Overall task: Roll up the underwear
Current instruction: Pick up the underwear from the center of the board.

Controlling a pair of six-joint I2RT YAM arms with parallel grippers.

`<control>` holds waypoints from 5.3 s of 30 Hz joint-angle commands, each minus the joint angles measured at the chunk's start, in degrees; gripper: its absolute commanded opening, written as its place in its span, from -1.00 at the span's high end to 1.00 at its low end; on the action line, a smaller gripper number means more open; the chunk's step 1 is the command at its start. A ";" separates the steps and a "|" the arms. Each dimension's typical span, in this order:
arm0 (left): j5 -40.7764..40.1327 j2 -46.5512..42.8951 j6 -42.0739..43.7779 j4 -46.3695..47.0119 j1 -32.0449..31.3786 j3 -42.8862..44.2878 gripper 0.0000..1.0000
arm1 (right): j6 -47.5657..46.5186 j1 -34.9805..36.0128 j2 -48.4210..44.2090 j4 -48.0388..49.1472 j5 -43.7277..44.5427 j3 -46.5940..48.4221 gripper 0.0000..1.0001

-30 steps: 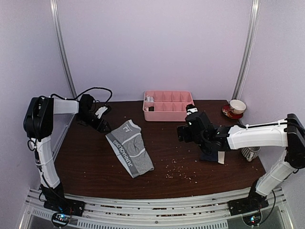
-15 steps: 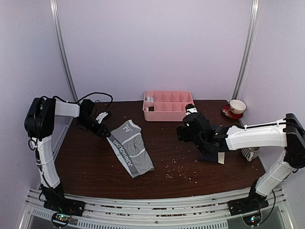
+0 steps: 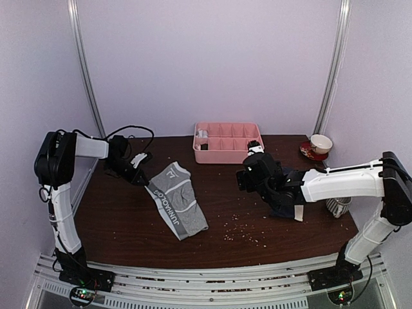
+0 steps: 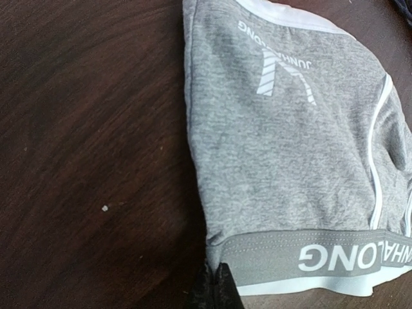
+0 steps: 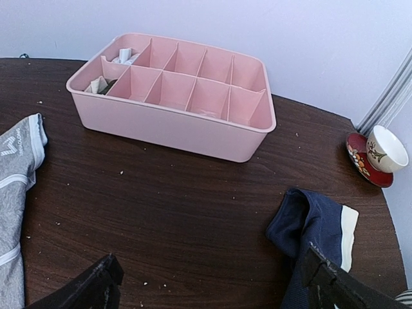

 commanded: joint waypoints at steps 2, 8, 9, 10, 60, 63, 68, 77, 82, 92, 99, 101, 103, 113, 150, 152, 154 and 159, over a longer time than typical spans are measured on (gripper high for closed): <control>-3.82 -2.97 1.60 -0.96 -2.78 4.86 1.00 | -0.21 0.51 0.27 -0.85 1.80 1.31 -1.00; -13.47 -5.90 5.82 -1.90 -12.70 9.63 1.00 | -0.03 0.51 -0.56 -0.86 1.52 1.05 -1.00; -15.79 -7.01 7.23 -1.88 -15.17 9.38 1.00 | -0.20 0.51 -0.72 -0.73 1.27 0.96 -1.00; -17.77 -8.32 8.65 -1.51 -17.81 8.67 1.00 | -0.46 0.53 -1.11 -0.50 0.91 0.75 -1.00; -21.39 -57.41 29.67 44.44 -33.04 -50.72 1.00 | -50.65 14.15 9.79 16.65 -22.52 1.98 -0.99; -23.66 -56.52 27.68 45.98 -32.98 -50.14 1.00 | -50.72 14.37 12.44 26.06 -17.65 -0.13 -1.00; -22.60 -55.50 26.67 46.27 -32.89 -49.59 1.00 | -50.50 16.93 17.25 44.29 -10.18 -3.88 -1.00; -21.64 -55.29 25.69 45.65 -32.47 -49.00 1.00 | -61.10 21.59 36.08 70.64 3.65 3.14 -1.00; -20.53 -55.77 25.54 45.43 -32.26 -48.97 1.00 | -65.59 21.46 42.42 75.82 9.68 9.59 -1.00; -19.71 -56.20 25.27 45.23 -31.76 -49.04 1.00 | -73.15 19.22 50.07 83.73 21.36 18.80 -1.00; -19.57 -56.11 24.93 45.19 -31.39 -48.86 1.00 | -73.45 18.05 45.95 86.67 22.09 12.80 -0.94; -19.56 -56.20 24.89 45.18 -31.31 -48.81 1.00 | -71.36 18.00 44.32 84.14 20.86 11.20 -0.84; -19.56 -56.12 24.76 45.10 -31.17 -48.72 1.00 | -67.93 17.84 42.24 78.44 18.57 10.20 -0.78; -19.23 -55.94 24.53 44.99 -30.71 -48.52 1.00 | -57.10 16.99 37.39 63.01 9.59 8.91 -0.36; -18.75 -53.58 24.27 43.54 -29.79 -47.14 1.00 | -49.34 15.89 24.09 47.35 -4.53 -1.07 1.00; -18.73 -53.57 24.46 43.39 -29.68 -47.09 1.00 | -49.00 15.92 22.80 46.64 -4.98 -1.34 1.00; -18.44 -53.93 24.93 42.86 -29.67 -46.92 1.00 | -48.78 15.96 20.99 44.26 -5.47 -1.17 1.00; -14.73 -56.92 27.18 35.33 -29.65 -42.45 1.00 | -46.28 15.92 13.37 32.96 -9.92 0.52 1.00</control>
